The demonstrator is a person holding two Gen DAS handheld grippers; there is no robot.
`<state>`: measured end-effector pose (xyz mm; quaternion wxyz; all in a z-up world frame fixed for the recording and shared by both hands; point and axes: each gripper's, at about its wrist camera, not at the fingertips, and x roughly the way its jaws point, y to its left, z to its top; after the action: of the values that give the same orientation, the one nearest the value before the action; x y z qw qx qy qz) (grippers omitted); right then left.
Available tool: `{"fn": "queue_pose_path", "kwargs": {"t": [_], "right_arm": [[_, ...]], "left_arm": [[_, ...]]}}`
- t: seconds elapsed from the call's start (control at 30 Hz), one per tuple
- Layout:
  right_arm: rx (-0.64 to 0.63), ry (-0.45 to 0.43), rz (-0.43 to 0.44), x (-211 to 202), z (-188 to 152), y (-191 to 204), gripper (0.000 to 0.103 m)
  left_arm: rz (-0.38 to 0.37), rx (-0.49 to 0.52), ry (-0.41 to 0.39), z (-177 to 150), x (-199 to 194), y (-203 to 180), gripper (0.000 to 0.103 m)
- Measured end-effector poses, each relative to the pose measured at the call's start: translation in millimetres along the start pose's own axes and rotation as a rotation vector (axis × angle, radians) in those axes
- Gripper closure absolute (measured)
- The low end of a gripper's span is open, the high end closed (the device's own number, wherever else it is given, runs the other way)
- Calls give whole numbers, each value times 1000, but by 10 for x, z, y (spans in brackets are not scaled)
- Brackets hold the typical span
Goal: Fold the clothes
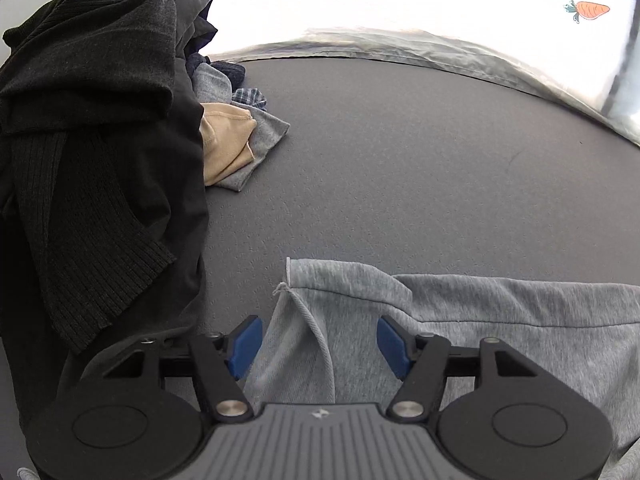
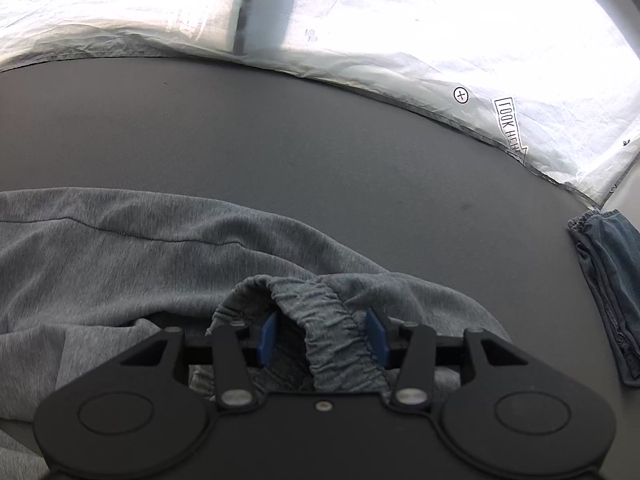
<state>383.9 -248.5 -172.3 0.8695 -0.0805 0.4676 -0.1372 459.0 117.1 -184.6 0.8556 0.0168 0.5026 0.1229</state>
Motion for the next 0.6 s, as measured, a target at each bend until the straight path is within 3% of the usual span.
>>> {"fn": "queue_pose_path", "kwargs": {"t": [0.3,0.37,0.47,0.53,0.6], "right_arm": [[30,-2,24,80,-7,-110,54],[41,-1,48,89,-11,-119,66],[79,2,69,100,4,-142,74],[97,-5,77,89,11,-166,84],[133,-20,74,57,19,-230,88]], "left_arm": [[-15,-31,17,93,238,73,25],[-24,-51,12,89,250,94,24],[-41,-96,4,67,264,134,24],[-54,-126,-5,49,275,162,27],[-84,-139,-37,20,236,156,51]]}}
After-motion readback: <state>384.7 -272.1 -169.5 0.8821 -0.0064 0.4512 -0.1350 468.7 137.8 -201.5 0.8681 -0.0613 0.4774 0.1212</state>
